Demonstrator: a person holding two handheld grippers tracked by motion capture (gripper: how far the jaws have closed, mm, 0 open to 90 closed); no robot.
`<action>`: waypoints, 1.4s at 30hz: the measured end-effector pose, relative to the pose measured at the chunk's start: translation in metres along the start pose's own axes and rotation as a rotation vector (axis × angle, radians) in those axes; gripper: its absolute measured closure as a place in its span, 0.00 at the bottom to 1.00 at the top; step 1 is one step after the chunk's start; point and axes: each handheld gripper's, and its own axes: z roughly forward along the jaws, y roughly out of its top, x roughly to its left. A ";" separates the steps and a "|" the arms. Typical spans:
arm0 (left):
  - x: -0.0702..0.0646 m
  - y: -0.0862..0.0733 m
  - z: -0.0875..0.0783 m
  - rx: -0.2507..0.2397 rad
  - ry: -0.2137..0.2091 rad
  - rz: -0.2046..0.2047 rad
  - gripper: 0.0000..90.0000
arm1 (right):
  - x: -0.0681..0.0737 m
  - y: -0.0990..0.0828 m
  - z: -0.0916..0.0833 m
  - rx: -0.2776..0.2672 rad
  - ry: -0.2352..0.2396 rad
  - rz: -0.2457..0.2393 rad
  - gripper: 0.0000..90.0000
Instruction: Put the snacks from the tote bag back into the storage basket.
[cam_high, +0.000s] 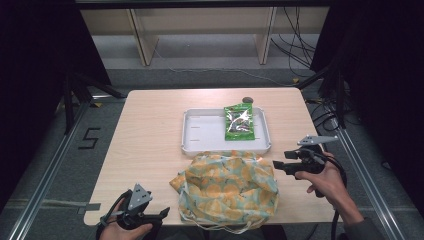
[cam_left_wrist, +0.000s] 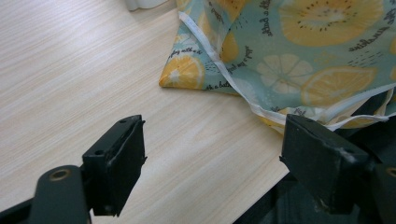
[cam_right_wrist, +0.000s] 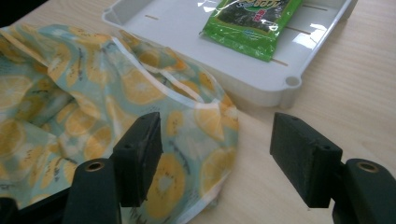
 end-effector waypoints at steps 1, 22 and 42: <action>-0.001 -0.001 0.001 -0.005 -0.005 -0.027 0.23 | 0.000 -0.001 -0.001 -0.001 0.005 0.000 0.39; 0.001 -0.001 0.000 0.003 0.005 -0.007 0.23 | -0.002 -0.047 -0.021 0.000 -0.035 0.030 0.32; 0.001 -0.001 -0.001 -0.004 0.006 -0.007 0.23 | 0.005 -0.077 -0.031 0.014 -0.108 -0.003 0.30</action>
